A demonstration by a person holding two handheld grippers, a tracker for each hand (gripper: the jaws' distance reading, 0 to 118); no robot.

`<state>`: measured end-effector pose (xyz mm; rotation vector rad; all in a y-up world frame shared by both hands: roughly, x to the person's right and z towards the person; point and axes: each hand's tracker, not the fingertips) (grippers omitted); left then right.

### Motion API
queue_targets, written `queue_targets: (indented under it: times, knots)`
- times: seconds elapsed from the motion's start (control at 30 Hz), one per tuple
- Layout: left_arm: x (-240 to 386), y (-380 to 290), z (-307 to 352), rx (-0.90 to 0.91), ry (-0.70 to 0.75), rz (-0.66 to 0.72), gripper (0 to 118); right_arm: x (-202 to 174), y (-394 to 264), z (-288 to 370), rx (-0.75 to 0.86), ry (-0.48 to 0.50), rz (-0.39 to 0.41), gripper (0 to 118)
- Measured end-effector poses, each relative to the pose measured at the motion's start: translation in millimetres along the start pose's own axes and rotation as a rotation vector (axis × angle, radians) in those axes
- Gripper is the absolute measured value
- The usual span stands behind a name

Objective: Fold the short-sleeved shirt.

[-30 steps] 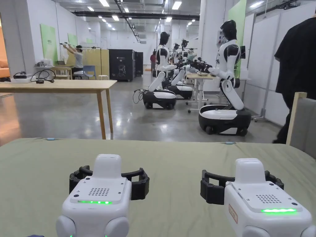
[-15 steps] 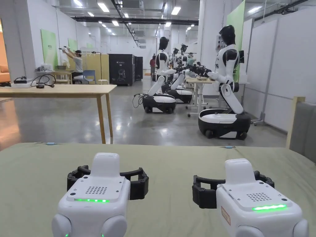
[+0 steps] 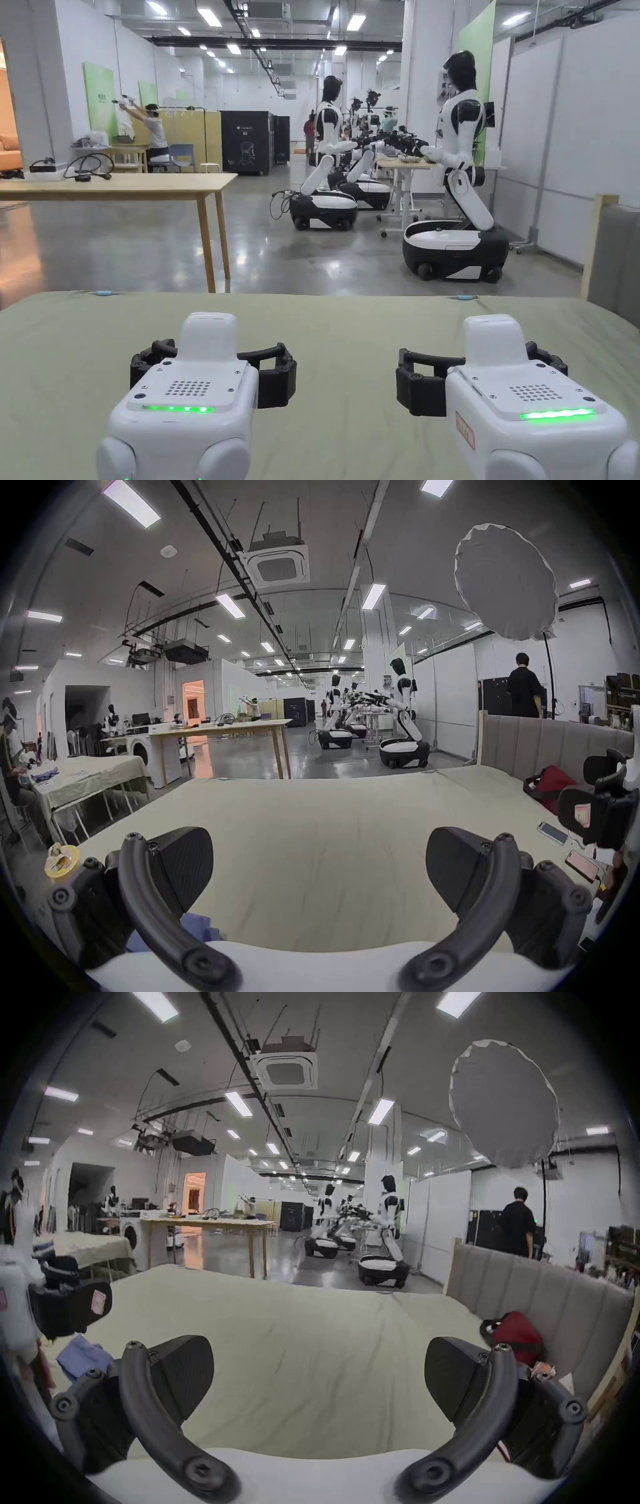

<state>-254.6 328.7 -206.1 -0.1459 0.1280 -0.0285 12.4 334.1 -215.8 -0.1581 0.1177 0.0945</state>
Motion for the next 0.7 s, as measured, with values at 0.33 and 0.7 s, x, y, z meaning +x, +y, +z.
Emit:
queue_targets:
  times: [0.33,0.7]
  knots:
    - [-3.1,-6.0,-2.0,-0.024,-0.005,0.013,118,-1.3,-5.7,-0.6,0.029,0.024,0.046,118]
    - [-0.8,-8.6,-0.8,-0.030,-0.007,0.011,118,7.9,-6.3,-3.8,0.014,-0.034,-0.044,118]
